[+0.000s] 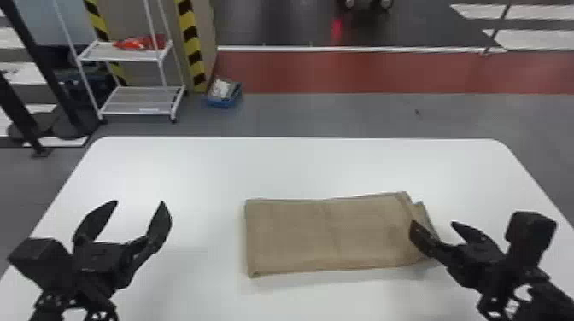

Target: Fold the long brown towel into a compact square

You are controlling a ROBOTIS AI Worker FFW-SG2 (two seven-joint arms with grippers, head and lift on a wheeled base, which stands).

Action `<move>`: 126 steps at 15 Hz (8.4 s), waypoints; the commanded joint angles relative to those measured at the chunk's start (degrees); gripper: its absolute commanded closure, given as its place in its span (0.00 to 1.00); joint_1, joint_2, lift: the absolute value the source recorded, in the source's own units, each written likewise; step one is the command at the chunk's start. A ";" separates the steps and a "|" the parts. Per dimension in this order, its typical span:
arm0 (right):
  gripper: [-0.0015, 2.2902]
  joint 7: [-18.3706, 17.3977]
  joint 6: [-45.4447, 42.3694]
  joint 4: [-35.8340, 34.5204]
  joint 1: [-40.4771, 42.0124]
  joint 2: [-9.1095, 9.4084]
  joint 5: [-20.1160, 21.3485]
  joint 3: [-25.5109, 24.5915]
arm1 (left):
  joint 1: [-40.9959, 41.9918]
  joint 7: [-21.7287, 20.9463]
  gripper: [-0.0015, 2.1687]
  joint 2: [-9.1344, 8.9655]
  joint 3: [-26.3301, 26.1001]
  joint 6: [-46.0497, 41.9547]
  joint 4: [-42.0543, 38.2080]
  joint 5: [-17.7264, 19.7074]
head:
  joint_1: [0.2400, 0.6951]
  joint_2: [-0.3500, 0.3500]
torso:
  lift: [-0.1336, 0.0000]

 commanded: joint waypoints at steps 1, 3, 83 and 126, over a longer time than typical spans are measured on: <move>0.05 0.20 -0.29 1.44 -0.58 0.04 1.11 0.93 | 0.01 0.00 0.04 -0.32 0.00 0.00 0.07 0.00 | 1.00 0.51 | 0.12; 0.08 0.11 0.58 2.41 -0.93 0.04 2.34 1.28 | 0.01 -0.09 0.04 -0.32 0.18 0.00 0.24 0.09 | 1.00 0.53 | 0.12; 0.84 20.77 30.64 -18.25 4.60 -1.10 8.94 6.73 | -0.52 -1.59 0.04 -0.32 1.23 -0.18 2.88 0.09 | 1.00 0.77 | 0.12; 0.03 -14.04 -28.07 -11.04 17.43 3.12 10.96 14.03 | 3.53 0.26 0.04 -0.32 -2.81 -4.04 -1.43 0.00 | 1.00 0.64 | 0.12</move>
